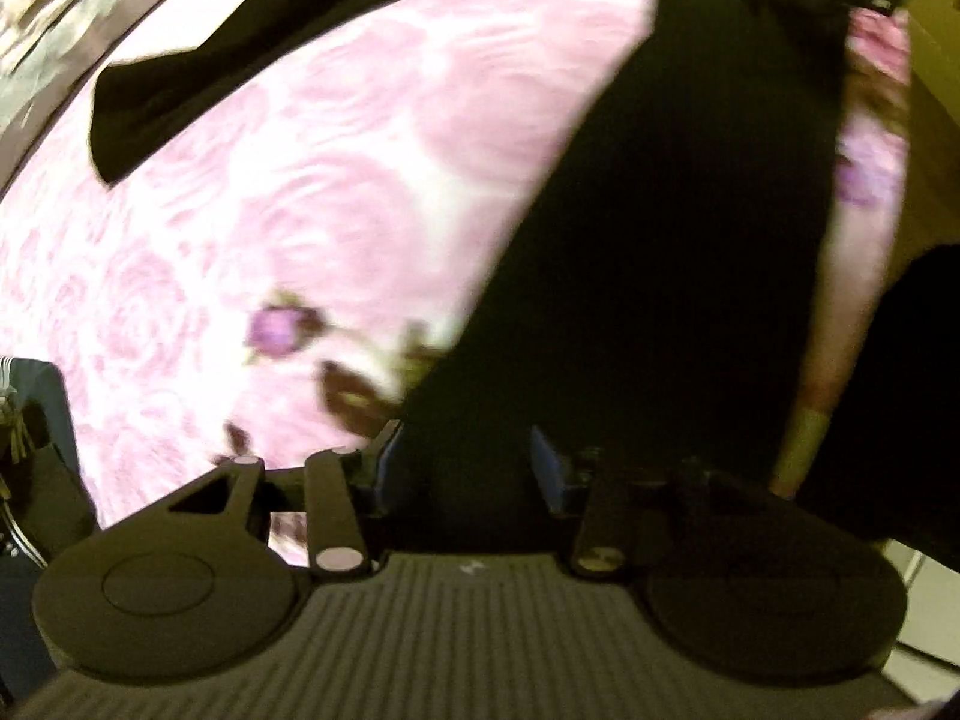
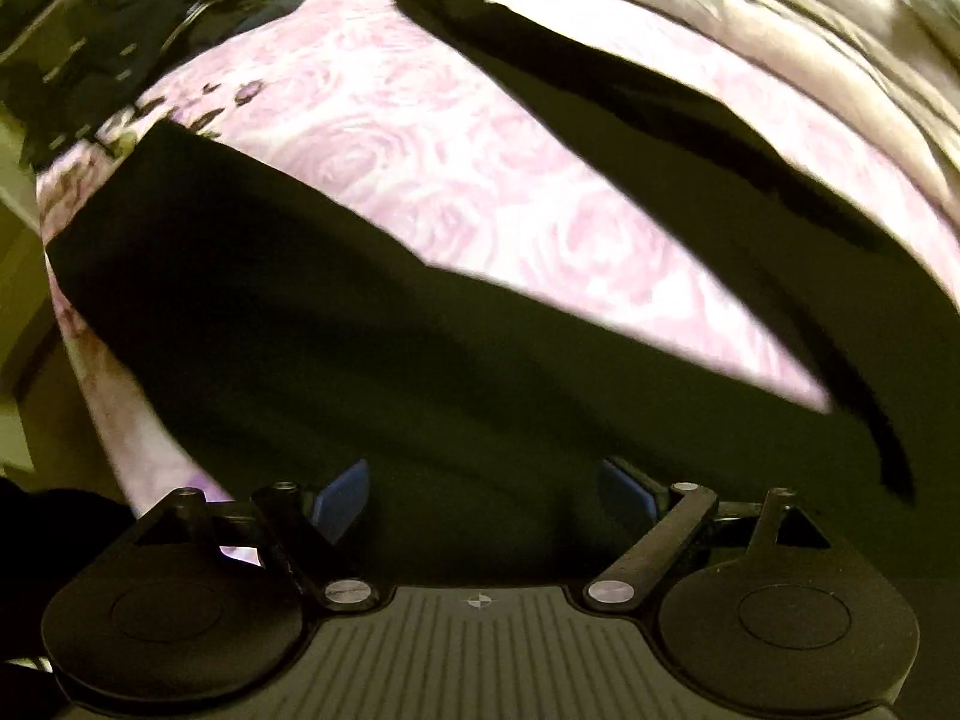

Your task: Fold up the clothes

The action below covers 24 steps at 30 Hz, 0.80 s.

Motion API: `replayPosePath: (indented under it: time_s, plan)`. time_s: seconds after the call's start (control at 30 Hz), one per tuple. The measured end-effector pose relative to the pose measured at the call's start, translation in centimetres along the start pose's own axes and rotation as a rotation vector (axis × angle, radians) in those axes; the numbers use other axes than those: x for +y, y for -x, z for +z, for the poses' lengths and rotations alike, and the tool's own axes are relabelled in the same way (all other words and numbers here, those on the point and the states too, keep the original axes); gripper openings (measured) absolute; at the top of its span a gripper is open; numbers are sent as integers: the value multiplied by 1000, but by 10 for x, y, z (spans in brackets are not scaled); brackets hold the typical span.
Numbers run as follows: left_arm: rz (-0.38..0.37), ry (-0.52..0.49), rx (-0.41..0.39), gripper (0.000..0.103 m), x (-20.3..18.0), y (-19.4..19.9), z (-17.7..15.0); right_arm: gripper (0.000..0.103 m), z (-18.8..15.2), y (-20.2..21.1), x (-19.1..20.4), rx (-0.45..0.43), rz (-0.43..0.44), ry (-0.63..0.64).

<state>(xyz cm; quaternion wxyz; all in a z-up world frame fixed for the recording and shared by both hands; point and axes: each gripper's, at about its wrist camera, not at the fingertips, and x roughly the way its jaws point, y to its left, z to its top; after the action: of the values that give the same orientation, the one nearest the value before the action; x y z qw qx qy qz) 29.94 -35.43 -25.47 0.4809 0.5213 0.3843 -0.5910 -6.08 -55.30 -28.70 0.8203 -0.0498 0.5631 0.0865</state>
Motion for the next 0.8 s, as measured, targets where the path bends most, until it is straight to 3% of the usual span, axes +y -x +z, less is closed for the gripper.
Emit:
replayPosePath:
  time_s: [0.1, 0.2, 0.3, 0.37, 0.4, 0.47, 0.57, 0.63, 0.73, 0.8]
  plan:
    - [-44, 33, 38, 33, 22, -27, 9, 86, 18, -25, -7, 8, 3, 122]
    - [-107, -57, 78, 7, 15, -40, 9, 77, 38, -52, -14, 29, 14, 238]
    - [-106, -68, 60, 2, 14, -31, 7, 75, 52, -77, -22, 105, 60, 309]
    - [-100, -59, 27, 2, 20, -16, 5, 49, 58, -90, -25, 169, 112, 349]
    - [-85, -39, -7, 2, 26, -3, 6, 47, 61, -90, -26, 180, 131, 360]
    - [-55, 2, -66, 3, 37, 18, 9, 20, 69, -84, -26, 183, 136, 375]
    - [3, 34, -112, 3, 56, 29, 20, 20, 87, -73, -33, 108, 73, 346]
    - [-5, 45, -72, 5, 61, 14, 26, 23, 99, -73, -38, 70, 64, 287]
    - [-4, 35, 5, 13, 63, -7, 31, 73, 104, -75, -38, 50, 68, 226]
    - [22, 47, -4, 16, 67, -4, 25, 75, 103, -69, -40, 16, 73, 182]
